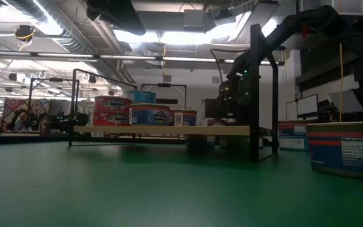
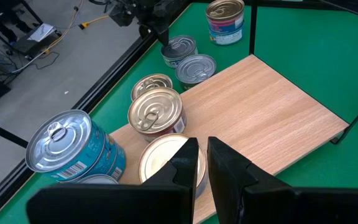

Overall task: Stack canned seafood by type on shelf
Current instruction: Put the green can on the shelf

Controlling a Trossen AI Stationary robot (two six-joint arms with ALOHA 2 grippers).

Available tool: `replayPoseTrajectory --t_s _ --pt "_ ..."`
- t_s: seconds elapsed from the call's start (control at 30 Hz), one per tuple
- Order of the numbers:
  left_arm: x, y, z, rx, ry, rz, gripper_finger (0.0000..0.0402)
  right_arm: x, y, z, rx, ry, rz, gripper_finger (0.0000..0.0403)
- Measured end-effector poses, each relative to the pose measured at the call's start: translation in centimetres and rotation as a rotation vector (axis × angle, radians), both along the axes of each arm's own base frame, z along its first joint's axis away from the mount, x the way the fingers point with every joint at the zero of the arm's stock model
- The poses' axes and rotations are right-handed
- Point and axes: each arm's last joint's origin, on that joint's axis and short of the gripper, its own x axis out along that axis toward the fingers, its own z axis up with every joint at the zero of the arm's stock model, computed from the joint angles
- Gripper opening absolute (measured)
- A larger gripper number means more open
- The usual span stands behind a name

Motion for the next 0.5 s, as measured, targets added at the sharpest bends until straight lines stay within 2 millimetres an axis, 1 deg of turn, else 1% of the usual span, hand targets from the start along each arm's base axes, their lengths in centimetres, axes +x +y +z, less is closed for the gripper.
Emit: replayPoseTrajectory --t_s 0.1,0.23,0.4,0.5 --pt "0.00 0.00 0.00 0.000 0.000 0.000 0.0031 -0.04 0.06 -0.01 0.009 0.002 -0.001 0.0015" --pt "0.00 0.00 0.01 0.000 0.000 0.000 0.0031 -0.08 0.08 0.00 0.026 -0.011 -0.004 0.0004" --pt "0.00 0.00 0.00 0.000 0.000 0.000 0.0031 -0.12 0.14 0.04 0.029 -0.013 0.014 0.0002" --pt "0.00 0.00 0.01 0.000 0.000 0.000 0.0031 -0.13 0.20 0.39 0.048 -0.005 0.016 0.0002"
